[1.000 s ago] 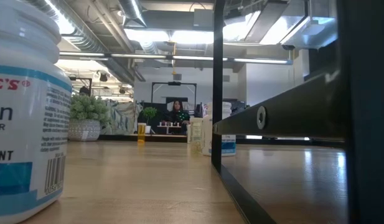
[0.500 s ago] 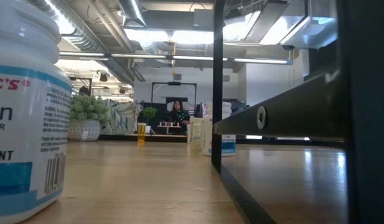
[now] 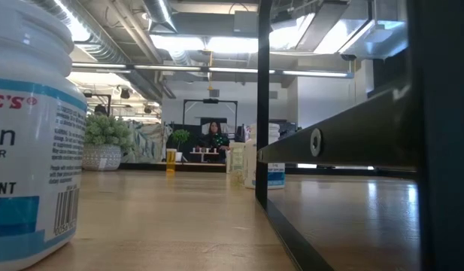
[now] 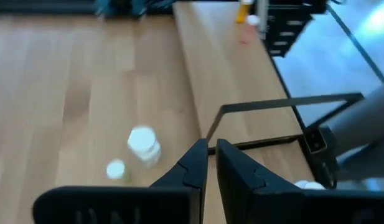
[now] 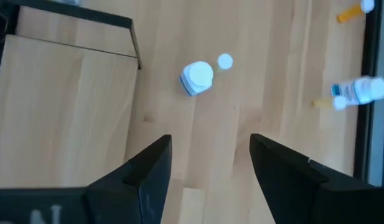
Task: Pick and place medicine bottles onto shelf by color
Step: Put the middle supplement bottle on the shelf
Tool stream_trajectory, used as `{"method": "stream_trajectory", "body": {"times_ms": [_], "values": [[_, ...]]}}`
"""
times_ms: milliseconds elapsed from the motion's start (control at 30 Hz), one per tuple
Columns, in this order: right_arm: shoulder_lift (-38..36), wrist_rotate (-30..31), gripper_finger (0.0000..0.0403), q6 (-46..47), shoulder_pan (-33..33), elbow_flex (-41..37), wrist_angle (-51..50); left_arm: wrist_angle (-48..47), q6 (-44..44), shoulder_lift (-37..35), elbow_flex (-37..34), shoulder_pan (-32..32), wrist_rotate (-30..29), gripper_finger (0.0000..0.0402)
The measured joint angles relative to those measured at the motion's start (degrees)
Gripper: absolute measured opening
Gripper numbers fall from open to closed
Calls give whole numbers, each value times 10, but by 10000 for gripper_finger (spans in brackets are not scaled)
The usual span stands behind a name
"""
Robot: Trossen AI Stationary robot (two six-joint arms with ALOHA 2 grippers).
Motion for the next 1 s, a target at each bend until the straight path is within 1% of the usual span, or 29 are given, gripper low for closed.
{"method": "stream_trajectory", "body": {"times_ms": [133, 267, 433, 500, 600, 667, 733, 833, 900, 1000], "values": [[-6, -37, 218, -58, -32, 0, 8, -24, -29, 0, 0, 18, 0, 28], [-7, -103, 218, -115, -71, 0, 18, -29, -42, 0, 0, 34, -17, 27], [-10, -119, 218, -161, -113, -1, 17, -31, -47, 0, 0, 46, -28, 28], [-24, -151, 218, -181, -133, -16, 29, -31, -57, 0, 0, 50, -28, 27], [-73, -211, 218, -198, -169, -93, 101, -38, -67, 0, 0, 53, -28, 27], [-112, -229, 218, -200, -189, -160, 156, -48, -70, 0, 0, 53, -30, 27], [-149, -228, 218, -195, -204, -219, 213, -50, -70, 0, 0, 53, -43, 28], [-191, -228, 218, -161, -217, -281, 286, -51, -69, 0, 0, 55, -83, 27], [-207, -228, 218, -136, -221, -305, 316, -50, -64, 8, 0, 63, -96, 27], [-217, -210, 218, -100, -223, -321, 339, -66, -37, 25, -1, 75, -98, 27]]}}
